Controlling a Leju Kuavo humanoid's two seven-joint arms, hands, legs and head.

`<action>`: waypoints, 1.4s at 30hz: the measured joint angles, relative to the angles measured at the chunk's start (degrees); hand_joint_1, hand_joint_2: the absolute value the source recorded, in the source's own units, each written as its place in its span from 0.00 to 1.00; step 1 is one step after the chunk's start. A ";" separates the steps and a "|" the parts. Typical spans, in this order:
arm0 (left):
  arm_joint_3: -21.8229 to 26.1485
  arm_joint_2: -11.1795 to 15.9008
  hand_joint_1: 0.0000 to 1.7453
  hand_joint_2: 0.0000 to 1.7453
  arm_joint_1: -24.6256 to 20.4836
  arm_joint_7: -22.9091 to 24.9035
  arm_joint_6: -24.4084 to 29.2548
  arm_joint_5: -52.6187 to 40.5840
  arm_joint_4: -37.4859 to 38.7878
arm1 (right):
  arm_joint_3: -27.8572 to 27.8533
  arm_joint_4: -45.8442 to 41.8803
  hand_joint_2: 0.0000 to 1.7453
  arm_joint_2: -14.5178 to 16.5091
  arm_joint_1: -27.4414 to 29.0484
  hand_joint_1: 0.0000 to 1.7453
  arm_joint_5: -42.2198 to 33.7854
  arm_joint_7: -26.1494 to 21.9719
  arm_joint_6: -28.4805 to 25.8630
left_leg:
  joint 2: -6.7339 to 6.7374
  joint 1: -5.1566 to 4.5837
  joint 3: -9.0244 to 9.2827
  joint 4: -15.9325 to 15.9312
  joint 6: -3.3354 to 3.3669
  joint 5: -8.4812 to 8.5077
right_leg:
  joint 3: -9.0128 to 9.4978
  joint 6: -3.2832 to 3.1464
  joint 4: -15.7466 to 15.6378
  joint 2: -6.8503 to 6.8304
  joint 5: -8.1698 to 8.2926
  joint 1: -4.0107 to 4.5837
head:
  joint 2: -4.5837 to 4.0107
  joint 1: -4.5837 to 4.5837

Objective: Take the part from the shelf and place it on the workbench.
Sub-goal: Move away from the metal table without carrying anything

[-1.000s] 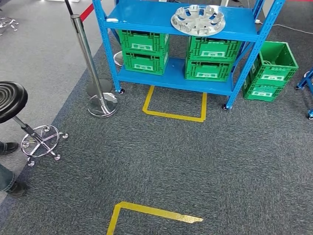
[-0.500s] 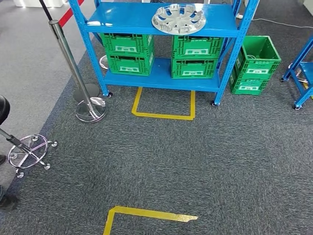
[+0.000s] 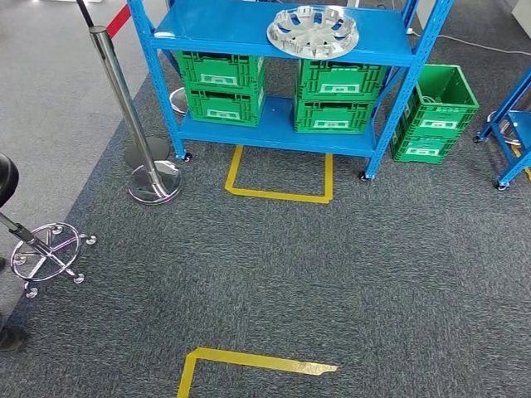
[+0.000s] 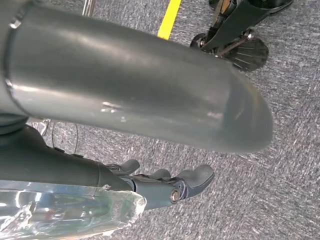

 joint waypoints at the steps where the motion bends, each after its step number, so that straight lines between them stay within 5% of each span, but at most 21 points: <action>1: -0.11 0.01 0.00 0.00 0.00 0.02 0.02 0.08 0.00 | 0.07 0.03 0.00 0.00 0.01 0.00 0.01 0.05 -0.15 | 0.00 -0.03 -0.01 0.01 0.02 0.01 | 0.08 0.20 -0.01 0.00 0.01 -0.04 | 0.00 0.00; 4: -0.41 0.05 0.00 0.00 0.00 0.04 0.03 0.13 0.00 | 0.18 0.11 0.00 0.00 0.03 0.00 0.01 0.15 -0.36 | 0.00 -0.07 -0.03 0.03 0.07 0.03 | 0.24 0.55 -0.03 0.00 0.01 -0.11 | 0.00 -0.02; 42: -4.98 0.26 0.00 0.00 0.75 4.60 2.26 3.15 -0.02 | 3.03 2.80 0.00 -1.55 0.05 0.00 0.03 1.32 -2.66 | 0.00 0.23 -0.01 0.02 0.05 0.09 | 0.23 0.56 0.03 -0.02 -0.01 0.20 | 0.00 -0.02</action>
